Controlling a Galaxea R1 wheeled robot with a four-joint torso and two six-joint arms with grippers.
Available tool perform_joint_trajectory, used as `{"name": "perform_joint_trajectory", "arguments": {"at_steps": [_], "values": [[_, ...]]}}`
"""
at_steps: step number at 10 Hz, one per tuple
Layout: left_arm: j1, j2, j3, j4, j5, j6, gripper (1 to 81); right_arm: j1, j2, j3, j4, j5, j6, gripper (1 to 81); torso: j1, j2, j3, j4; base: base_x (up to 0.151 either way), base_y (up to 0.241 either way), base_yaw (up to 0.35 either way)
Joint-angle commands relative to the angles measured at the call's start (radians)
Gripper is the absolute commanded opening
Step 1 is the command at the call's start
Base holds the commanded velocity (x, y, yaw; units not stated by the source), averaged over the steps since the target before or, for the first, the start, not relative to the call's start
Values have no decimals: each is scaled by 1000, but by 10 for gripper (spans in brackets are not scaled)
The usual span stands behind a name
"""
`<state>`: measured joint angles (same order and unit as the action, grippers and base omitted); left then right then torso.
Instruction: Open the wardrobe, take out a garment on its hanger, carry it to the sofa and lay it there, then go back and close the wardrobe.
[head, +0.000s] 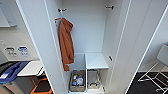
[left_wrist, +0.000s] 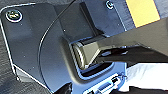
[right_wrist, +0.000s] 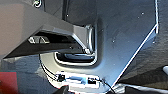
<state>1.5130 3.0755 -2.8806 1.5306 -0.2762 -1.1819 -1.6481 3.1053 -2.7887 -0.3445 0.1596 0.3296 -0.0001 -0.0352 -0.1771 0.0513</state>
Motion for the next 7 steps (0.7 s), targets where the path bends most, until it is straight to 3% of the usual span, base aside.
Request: {"name": "perform_joint_trajectory", "arguments": {"at_steps": [1, 5, 7], "values": [[-26, 3, -2, -6, 38, -1, 811, 15, 5, 6, -7, -51, -1, 811, 0, 0, 0, 0, 0, 0, 0], [-27, 2, -3, -23, 45, -12, 811, 53, 5, 8, 2, -54, 0, 811, 0, 0, 0, 0, 0, 0, 0], [-26, -1, -3, -38, 43, -12, 811, 66, 6, 20, -5, -103, -1, 811, 0, 0, 0, 0, 33, 0, 0]]}}
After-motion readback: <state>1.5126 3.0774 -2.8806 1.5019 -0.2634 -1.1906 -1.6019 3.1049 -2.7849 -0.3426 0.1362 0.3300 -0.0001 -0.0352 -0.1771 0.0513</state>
